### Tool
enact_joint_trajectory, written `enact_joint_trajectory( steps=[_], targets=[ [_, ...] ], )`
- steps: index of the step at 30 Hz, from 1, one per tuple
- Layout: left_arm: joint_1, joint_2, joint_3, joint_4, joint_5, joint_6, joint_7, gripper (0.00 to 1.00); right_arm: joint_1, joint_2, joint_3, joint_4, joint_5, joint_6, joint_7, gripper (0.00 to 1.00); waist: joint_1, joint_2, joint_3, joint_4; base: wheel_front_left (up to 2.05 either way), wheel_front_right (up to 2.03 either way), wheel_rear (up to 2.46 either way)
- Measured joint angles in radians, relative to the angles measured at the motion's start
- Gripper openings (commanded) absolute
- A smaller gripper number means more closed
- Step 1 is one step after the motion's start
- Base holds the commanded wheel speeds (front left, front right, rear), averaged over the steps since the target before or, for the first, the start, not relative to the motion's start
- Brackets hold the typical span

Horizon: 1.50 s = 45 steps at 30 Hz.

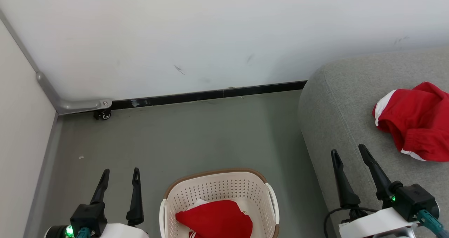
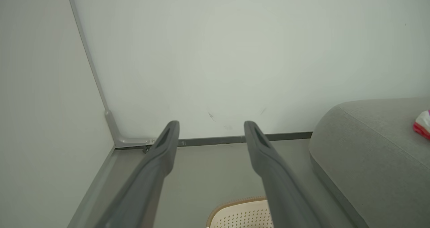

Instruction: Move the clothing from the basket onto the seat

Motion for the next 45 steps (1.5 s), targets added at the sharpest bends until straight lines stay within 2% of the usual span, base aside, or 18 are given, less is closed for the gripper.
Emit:
enact_joint_trajectory(
  steps=[15,32,45],
  targets=[
    [-0.001,0.007,-0.007,-0.001,0.018,-0.001,0.000,1.00,0.021,0.010,0.003,-0.040,-0.005,0.000,0.018,1.00,0.0000,0.0000,0.029,-0.006,0.00,0.00,0.00],
    [-0.092,0.019,-0.069,0.052,0.053,-0.054,0.001,1.00,0.046,0.016,-0.065,-0.113,-0.022,0.000,0.028,1.00,0.0000,0.0000,0.111,-0.036,0.00,0.00,0.00],
    [-0.208,0.042,-0.092,0.146,0.094,-0.074,0.028,1.00,0.049,0.023,-0.118,-0.179,-0.022,0.000,0.026,1.00,0.0000,0.0000,0.220,-0.089,0.00,0.00,0.00]
  ],
)
